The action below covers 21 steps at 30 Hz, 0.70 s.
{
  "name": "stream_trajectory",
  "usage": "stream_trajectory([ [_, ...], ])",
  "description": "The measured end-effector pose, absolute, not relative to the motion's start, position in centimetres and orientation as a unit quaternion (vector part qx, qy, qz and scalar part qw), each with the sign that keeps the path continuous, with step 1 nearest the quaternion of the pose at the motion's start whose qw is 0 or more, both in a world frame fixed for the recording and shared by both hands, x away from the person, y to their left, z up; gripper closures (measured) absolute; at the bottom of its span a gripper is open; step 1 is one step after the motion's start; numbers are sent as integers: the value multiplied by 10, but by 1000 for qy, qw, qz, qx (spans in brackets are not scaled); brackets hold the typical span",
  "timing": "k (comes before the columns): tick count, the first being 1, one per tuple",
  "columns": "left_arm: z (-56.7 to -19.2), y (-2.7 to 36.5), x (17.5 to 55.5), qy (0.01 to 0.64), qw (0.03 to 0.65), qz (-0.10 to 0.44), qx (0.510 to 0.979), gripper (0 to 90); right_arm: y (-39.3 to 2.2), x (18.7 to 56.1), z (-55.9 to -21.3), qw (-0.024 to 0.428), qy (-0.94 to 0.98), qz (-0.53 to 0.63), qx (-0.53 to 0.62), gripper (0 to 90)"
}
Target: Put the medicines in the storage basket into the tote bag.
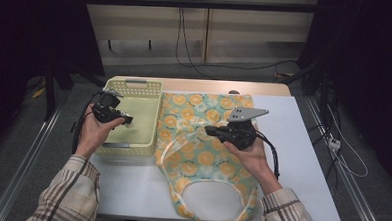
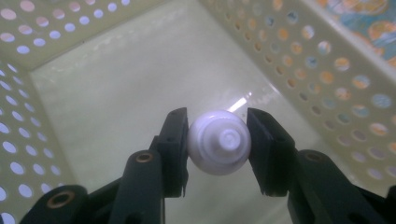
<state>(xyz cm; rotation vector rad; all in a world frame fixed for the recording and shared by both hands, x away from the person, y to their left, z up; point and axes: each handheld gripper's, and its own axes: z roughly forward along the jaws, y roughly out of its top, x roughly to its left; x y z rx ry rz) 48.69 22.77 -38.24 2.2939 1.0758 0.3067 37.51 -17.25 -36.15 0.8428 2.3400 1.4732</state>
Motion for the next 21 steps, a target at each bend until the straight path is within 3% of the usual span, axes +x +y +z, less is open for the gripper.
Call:
stream_trajectory([
  [21,-355,230,432,363,404,157,825,602,-173,376,-364,125,800,506,296,900],
])
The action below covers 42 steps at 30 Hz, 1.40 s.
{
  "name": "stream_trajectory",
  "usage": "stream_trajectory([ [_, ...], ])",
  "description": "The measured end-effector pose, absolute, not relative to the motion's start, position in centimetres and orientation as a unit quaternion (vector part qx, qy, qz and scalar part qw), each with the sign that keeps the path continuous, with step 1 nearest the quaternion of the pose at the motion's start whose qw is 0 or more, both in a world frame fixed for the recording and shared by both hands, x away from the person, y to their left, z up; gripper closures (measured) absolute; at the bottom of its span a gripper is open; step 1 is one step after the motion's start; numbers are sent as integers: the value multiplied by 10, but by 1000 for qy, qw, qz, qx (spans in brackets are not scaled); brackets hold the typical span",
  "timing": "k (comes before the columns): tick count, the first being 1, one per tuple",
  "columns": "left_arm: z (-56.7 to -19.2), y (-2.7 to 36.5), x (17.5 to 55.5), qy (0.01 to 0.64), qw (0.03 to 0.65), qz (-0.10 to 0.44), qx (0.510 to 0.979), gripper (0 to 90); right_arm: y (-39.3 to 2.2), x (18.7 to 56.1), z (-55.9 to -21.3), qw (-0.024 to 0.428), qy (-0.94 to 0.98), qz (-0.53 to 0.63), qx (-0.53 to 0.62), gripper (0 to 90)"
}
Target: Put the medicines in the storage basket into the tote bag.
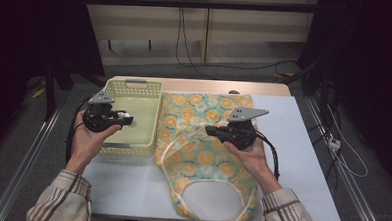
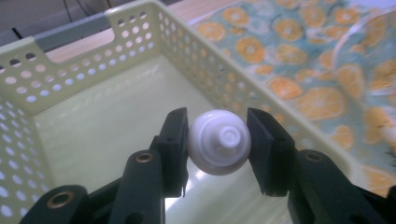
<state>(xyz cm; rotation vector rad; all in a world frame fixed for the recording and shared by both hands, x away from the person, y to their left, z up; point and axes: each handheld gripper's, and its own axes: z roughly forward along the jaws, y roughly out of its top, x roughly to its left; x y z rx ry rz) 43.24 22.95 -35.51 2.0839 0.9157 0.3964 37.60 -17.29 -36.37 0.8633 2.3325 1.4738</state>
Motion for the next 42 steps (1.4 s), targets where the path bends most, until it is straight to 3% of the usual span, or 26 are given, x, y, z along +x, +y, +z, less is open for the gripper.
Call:
stream_trajectory([
  [26,-330,186,373,285,477,145,819,602,-173,377,-364,122,795,511,302,900],
  [42,-338,122,342,226,501,109,829,602,-176,380,-365,125,794,510,307,900],
])
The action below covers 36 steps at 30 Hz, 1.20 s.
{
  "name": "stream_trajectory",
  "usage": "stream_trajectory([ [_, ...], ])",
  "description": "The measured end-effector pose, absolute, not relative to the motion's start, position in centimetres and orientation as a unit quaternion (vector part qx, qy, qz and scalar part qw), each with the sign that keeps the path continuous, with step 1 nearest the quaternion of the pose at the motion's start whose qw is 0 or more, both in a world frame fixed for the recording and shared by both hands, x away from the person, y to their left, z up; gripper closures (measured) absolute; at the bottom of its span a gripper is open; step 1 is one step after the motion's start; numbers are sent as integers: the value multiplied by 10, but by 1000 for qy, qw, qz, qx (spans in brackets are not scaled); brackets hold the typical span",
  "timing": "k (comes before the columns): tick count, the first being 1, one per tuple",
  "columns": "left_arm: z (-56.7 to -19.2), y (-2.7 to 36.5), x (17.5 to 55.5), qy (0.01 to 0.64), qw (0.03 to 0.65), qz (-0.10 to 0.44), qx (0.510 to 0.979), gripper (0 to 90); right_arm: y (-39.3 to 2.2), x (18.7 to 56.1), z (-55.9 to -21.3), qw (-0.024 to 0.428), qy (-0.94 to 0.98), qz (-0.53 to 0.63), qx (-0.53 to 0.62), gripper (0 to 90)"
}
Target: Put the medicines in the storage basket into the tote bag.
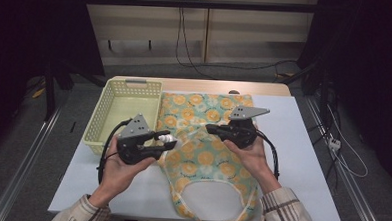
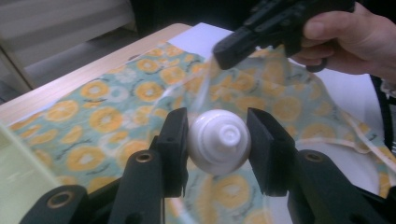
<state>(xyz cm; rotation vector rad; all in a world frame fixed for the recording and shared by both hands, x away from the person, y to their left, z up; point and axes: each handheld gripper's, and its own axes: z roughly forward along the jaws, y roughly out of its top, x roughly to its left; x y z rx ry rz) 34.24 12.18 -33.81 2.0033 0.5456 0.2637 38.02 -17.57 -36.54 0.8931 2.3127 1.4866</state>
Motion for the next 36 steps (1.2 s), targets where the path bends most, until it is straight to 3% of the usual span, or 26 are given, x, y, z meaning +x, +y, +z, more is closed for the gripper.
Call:
stream_trajectory([
  [14,-368,60,346,202,476,75,853,602,-178,380,-364,131,790,511,312,900],
  [36,-420,15,380,229,432,70,870,602,-179,377,-361,143,788,510,314,900],
])
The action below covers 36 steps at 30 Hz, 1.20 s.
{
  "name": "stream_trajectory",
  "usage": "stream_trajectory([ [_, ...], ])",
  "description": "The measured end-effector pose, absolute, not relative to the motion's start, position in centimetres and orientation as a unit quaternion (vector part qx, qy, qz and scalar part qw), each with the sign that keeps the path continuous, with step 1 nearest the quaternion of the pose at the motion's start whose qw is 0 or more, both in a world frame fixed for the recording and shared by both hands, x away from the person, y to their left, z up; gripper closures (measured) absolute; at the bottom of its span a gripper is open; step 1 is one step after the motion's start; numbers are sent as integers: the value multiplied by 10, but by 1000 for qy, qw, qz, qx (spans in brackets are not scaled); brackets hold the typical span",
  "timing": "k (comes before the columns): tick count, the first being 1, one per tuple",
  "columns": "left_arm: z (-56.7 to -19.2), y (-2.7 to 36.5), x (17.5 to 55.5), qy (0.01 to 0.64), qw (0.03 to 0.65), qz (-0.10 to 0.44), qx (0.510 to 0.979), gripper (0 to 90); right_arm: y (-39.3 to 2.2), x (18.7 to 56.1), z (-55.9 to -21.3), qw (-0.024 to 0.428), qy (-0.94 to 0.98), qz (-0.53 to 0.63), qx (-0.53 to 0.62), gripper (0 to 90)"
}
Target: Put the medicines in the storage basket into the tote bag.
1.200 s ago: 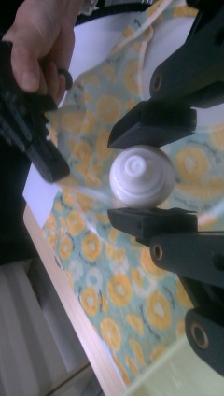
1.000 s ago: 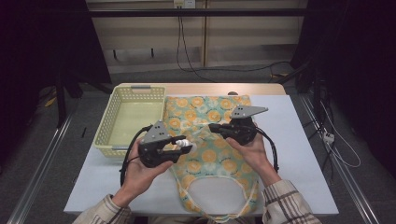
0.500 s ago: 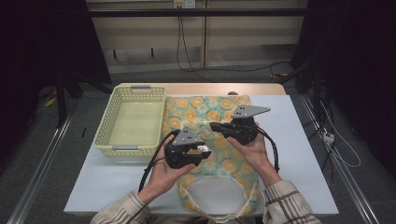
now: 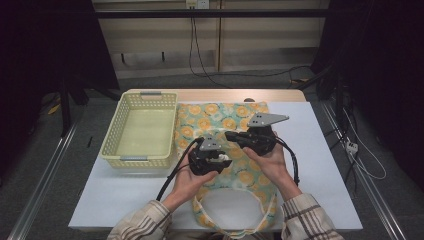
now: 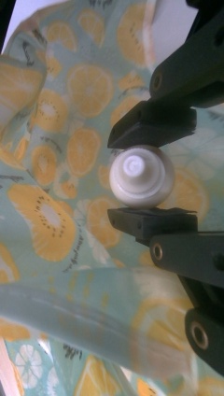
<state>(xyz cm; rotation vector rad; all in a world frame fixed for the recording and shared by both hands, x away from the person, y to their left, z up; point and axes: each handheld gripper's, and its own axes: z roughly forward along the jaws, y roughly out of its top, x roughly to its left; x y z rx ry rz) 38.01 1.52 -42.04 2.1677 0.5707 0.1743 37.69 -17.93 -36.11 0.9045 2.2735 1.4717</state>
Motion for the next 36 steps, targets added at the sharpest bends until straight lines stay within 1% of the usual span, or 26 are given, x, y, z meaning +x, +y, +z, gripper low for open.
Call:
stream_trajectory([
  [3,-428,11,386,244,424,69,870,602,-180,377,-361,145,788,508,315,900],
  [10,-438,7,392,251,417,71,871,599,-182,378,-363,143,789,507,316,900],
  [13,-438,6,394,254,421,76,867,580,-182,378,-364,142,789,507,316,900],
  [16,-436,7,393,253,424,81,866,438,-182,378,-364,142,789,507,316,900],
  [17,-434,9,393,244,419,84,870,413,-182,378,-364,142,789,507,316,900],
  [18,-432,11,393,240,417,86,873,407,-182,378,-363,142,789,508,316,900],
  [23,-427,11,388,235,421,79,872,308,-182,378,-363,143,788,508,316,900],
  [28,-420,14,380,221,424,86,874,218,-183,379,-363,141,785,513,319,900],
  [29,-418,16,378,222,422,95,874,202,-183,380,-362,140,784,514,319,900],
  [30,-416,18,377,215,424,88,875,183,-183,380,-363,140,784,514,319,900],
  [33,-412,25,370,205,418,94,880,157,-183,381,-364,138,785,512,320,900],
  [36,-411,25,363,195,402,85,890,127,-182,380,-364,139,785,512,320,900],
])
